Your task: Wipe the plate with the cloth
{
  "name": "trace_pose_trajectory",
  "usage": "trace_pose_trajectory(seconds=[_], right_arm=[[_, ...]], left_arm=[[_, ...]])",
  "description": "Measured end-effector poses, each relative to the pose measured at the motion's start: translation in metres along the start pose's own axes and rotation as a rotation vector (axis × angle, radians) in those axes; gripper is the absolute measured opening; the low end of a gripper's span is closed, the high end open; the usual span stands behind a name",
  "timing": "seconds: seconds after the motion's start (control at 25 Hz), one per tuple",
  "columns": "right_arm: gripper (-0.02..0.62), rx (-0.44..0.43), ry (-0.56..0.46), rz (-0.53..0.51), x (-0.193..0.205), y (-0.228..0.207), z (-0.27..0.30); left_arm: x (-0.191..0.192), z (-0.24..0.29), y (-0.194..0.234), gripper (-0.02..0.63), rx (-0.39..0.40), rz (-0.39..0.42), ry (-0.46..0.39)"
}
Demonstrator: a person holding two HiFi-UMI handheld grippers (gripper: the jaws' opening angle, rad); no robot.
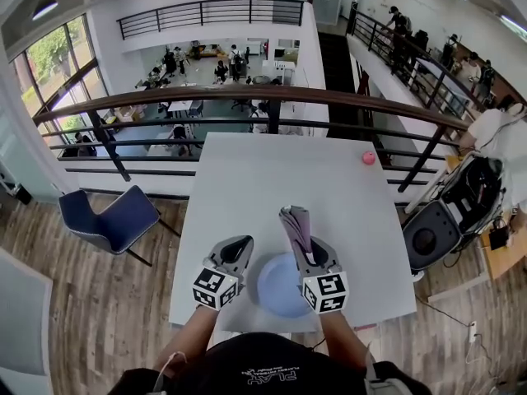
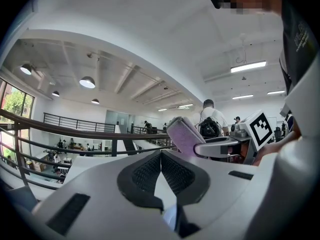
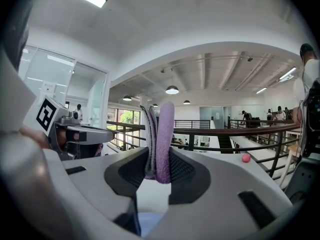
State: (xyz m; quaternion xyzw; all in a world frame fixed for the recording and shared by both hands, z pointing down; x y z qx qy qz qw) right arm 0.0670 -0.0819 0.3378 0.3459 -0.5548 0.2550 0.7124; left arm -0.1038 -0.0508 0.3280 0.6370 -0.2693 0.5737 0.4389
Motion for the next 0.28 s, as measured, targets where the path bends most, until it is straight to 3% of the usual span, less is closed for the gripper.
trace_pose_trajectory(seconds=[0.28], right_arm=[[0.110,-0.004,-0.009,-0.046,-0.0101,0.0079,-0.0010]], left_arm=[[0.0012,-0.0033,0.0021,0.014,-0.007,-0.002,-0.012]])
Point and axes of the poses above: the fingertips, and each gripper's own axes: z forward along the fingers, y to its left, x out of its underside, the point moved 4 cm from there along -z, backward along the fingers, and after that the axes turned 10 degrees about -z, right-handed, at the moved point
